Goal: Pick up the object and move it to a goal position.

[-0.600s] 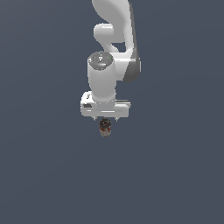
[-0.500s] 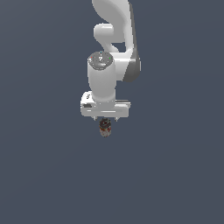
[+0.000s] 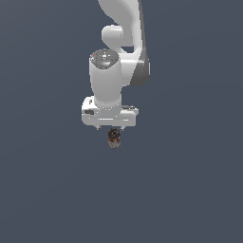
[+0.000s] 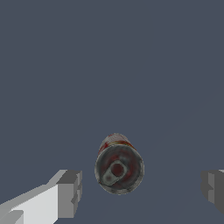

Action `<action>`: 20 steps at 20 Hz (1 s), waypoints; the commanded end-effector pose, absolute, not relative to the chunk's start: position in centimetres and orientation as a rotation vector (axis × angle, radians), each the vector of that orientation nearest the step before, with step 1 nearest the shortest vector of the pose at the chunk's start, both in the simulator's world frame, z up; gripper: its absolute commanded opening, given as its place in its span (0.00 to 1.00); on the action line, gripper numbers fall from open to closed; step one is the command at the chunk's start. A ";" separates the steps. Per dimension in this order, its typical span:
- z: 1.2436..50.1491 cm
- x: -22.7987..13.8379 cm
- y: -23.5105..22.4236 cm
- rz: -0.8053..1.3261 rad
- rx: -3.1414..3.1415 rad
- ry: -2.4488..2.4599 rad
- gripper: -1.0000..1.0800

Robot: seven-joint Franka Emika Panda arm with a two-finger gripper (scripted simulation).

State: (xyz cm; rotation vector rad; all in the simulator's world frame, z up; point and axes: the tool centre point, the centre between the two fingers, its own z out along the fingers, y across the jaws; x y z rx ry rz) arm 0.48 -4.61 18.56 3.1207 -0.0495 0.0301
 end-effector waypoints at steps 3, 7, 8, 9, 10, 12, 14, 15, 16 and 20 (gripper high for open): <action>18.6 0.5 -4.6 0.029 3.120 -0.051 0.96; 18.5 0.5 -4.6 0.029 3.120 -0.036 0.96; 18.5 0.5 -4.6 0.029 3.120 -0.026 0.96; 18.4 0.4 -4.6 0.029 3.120 -0.015 0.96; 18.3 0.4 -4.6 0.028 3.120 -0.002 0.96; 18.1 0.3 -4.6 0.027 3.121 0.031 0.96; 17.9 0.2 -4.6 0.025 3.120 0.072 0.96; 17.8 0.2 -4.5 0.024 3.120 0.095 0.96; 17.7 0.1 -4.5 0.023 3.119 0.121 0.96; 17.0 -0.2 -4.5 0.019 3.113 0.243 0.96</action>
